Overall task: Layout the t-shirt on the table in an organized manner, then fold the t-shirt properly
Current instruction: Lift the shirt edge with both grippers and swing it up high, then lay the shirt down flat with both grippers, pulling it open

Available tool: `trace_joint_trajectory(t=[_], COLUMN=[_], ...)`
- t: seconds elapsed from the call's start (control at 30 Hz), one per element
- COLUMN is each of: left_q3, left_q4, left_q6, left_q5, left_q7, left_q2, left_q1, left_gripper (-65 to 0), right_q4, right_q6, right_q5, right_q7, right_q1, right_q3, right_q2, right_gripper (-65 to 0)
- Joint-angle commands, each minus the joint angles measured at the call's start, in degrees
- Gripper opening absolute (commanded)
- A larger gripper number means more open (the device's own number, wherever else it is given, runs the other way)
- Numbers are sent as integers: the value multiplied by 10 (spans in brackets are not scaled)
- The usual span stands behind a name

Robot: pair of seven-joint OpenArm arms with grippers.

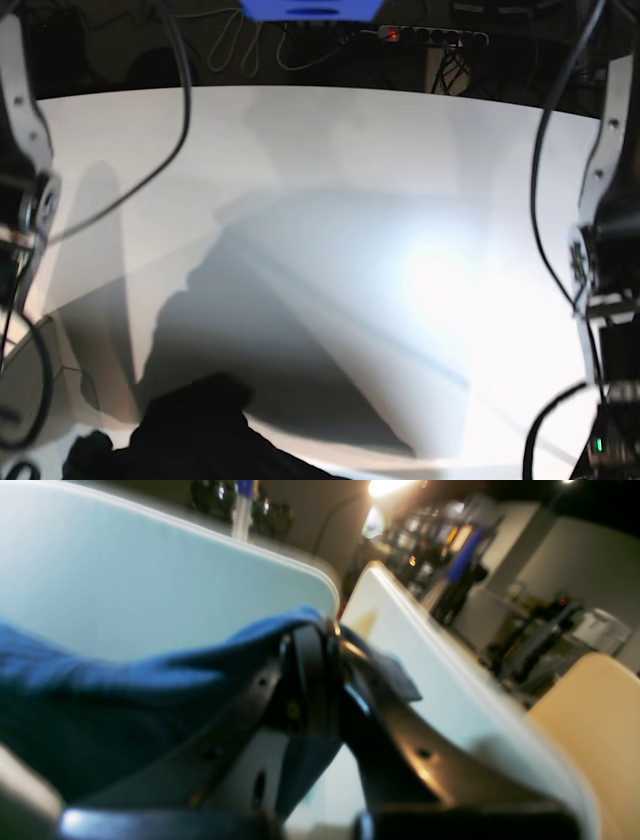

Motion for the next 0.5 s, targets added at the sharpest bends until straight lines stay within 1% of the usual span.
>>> trace_joint_trajectory(t=[0.0,0.07,0.17,0.3,0.37,0.47], left_q3=[-2,-3,-5,-56,-83,-128], left_q4=[20,50,97,167,186,213], left_q6=[-4,-4,-4,-4,-4,-4], left_q5=[-4,-4,-4,-19,-40,-80], left_q7=[-10,-10,-10,-10,-10,-10], left_q2=[-6,-12,-23,-26,-27,-28], left_q1=[3,58,164,308,372,475], left_gripper=[-650,-650,-650,-650,-650,-650], right_q4=[34,92,159,213,223,238], right_q6=[-2,-2,-2,-1,-1,0], right_q5=[8,8,7,8,8,8], right_q7=[17,17,17,18,18,19], right_q1=[-14,-91,-212,-338,-393,-480], right_q3=[1,2,14,54,67,70], right_q2=[5,3,-20,-67,-92,-121], right_gripper=[-650,-650,-650,-650,-650,-650])
